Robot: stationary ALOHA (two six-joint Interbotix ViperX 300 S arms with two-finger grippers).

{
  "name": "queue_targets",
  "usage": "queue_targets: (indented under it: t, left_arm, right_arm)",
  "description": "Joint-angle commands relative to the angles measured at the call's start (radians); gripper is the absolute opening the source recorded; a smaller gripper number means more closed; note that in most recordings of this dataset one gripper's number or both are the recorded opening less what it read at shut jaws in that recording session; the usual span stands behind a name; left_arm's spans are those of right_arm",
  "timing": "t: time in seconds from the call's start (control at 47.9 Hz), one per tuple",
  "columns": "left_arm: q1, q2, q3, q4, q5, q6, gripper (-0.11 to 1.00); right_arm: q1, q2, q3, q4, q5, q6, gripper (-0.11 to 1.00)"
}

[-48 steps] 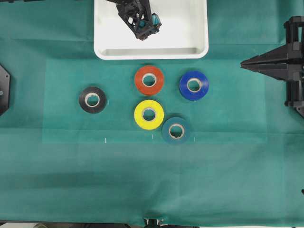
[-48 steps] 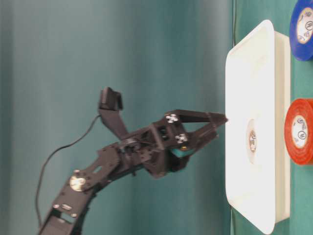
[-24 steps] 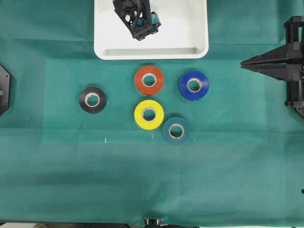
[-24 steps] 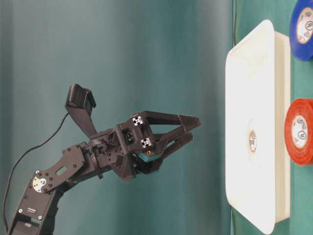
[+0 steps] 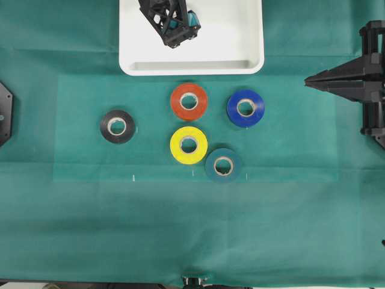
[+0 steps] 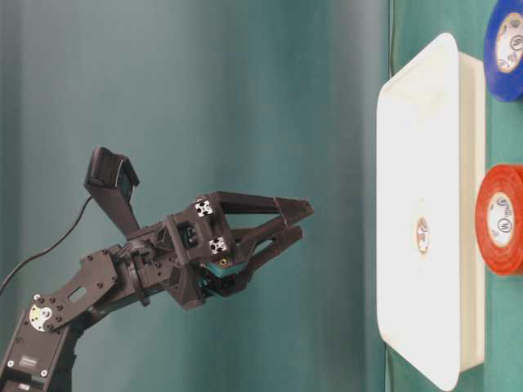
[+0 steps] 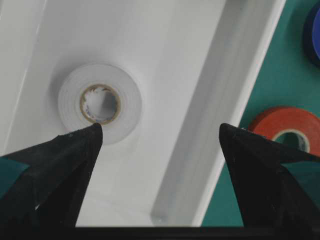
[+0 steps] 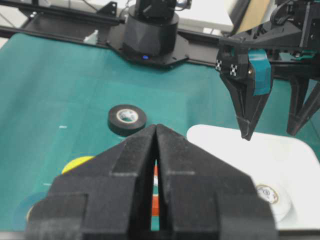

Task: Pick up the tape from a random location and place it into the white case.
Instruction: 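Release the white roll in the tray and raise the left gripper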

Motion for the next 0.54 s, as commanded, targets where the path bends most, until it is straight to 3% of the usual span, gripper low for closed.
queue_targets:
  t: [0.0, 0.521]
  left_arm:
    - [-0.002, -0.043, -0.011, -0.002, -0.002, -0.002, 0.94]
    - [-0.002, -0.055, -0.005, 0.0, -0.002, -0.002, 0.94]
  right_arm:
    - [-0.002, 0.006, -0.029, 0.0, -0.003, 0.002, 0.0]
    - [-0.002, 0.006, -0.029, -0.002, -0.003, 0.002, 0.0]
